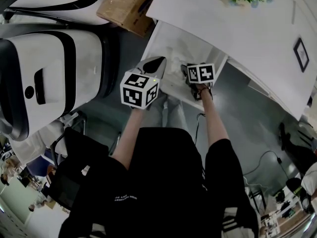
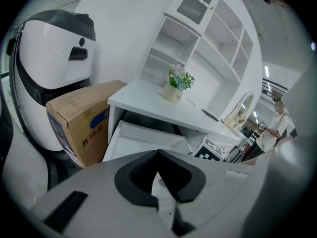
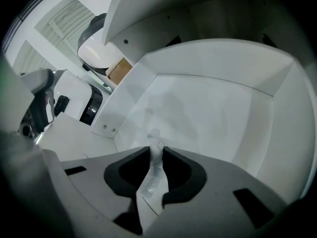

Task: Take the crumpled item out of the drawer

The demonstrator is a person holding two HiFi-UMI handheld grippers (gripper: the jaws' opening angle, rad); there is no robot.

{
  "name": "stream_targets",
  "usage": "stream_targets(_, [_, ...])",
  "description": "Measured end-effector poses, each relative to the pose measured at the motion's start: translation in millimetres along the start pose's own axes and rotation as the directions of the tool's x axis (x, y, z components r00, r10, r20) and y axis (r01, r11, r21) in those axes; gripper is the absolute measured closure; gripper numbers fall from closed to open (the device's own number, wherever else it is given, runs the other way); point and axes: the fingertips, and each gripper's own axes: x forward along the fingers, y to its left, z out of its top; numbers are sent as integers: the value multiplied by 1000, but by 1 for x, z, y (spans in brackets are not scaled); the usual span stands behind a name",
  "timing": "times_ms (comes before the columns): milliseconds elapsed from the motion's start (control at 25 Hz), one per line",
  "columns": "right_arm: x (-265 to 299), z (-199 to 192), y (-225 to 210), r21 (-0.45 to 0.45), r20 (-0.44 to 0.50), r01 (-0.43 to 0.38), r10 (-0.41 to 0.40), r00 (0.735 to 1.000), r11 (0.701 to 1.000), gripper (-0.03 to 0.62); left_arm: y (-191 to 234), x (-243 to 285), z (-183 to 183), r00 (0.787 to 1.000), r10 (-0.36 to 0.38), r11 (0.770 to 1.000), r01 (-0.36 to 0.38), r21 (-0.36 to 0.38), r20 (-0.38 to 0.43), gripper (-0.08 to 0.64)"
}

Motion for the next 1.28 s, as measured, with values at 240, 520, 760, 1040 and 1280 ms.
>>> stream_targets(240, [-24, 20, 11, -29, 96, -9, 12, 995, 1000, 523, 1, -5, 0, 1000, 5, 1000, -5, -12, 14, 563])
stream_targets(520, [-68, 41, 24, -69, 229, -5, 21, 973, 998, 523, -3, -17, 3, 999, 1, 1000, -1, -3, 33, 561])
stream_targets(760, [-103, 48, 36, -78, 327, -2, 27, 945, 997, 525, -5, -29, 5, 998, -2, 1000, 1, 11, 59, 561])
stream_targets(1040, [-144, 56, 55, -81, 435, -9, 43, 900, 997, 525, -18, -44, 10, 995, -43, 998, 40, 39, 90, 563])
stream_targets(1280, [-185, 68, 73, -95, 547, -24, 73, 834, 995, 525, -30, -64, 26, 985, -70, 996, 59, 74, 157, 562])
